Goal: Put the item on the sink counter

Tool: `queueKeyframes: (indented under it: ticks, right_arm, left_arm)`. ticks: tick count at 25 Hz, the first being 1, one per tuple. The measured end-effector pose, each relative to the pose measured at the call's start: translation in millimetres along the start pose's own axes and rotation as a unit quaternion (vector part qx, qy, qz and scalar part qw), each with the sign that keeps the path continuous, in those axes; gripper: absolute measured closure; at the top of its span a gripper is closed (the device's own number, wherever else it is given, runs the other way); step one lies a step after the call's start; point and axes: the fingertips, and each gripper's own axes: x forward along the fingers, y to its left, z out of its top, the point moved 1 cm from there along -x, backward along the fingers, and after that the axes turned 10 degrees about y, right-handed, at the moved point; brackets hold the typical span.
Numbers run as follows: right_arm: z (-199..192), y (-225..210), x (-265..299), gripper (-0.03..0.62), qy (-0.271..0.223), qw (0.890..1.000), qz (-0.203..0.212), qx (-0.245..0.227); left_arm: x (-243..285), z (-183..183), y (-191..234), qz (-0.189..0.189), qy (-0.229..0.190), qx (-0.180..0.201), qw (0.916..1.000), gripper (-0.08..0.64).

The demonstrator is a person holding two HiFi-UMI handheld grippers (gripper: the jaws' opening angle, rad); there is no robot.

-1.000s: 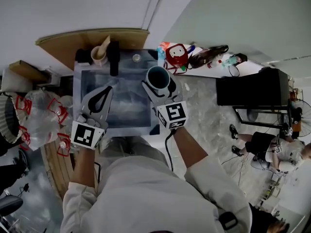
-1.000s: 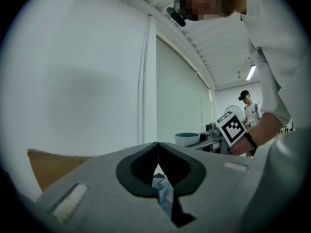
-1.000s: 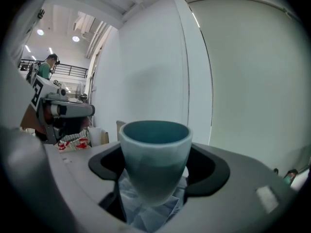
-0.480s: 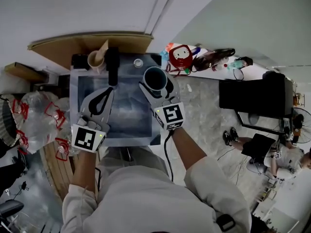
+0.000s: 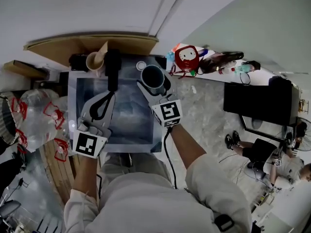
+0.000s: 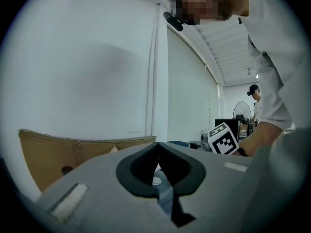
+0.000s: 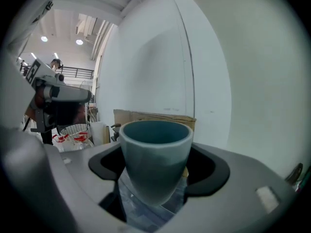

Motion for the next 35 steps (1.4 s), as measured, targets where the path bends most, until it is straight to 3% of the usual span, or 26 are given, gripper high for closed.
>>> queueKeyframes:
  ticks: [17,35]
  right_arm:
    - [-38.9,-21.0,60.4,0.225,0.009,1.0,0.009,-0.003]
    - [-48.9,-28.5,97.9,0.224,0.003,1.0,0.01,-0.007]
  left_arm:
    - [19.9,-34.2,10.4,0.012,0.032,-0.011,0.9994,0.557]
    - [19.0,-57.8,19.3,0.023,0.053,-0.026,0.998,0.557]
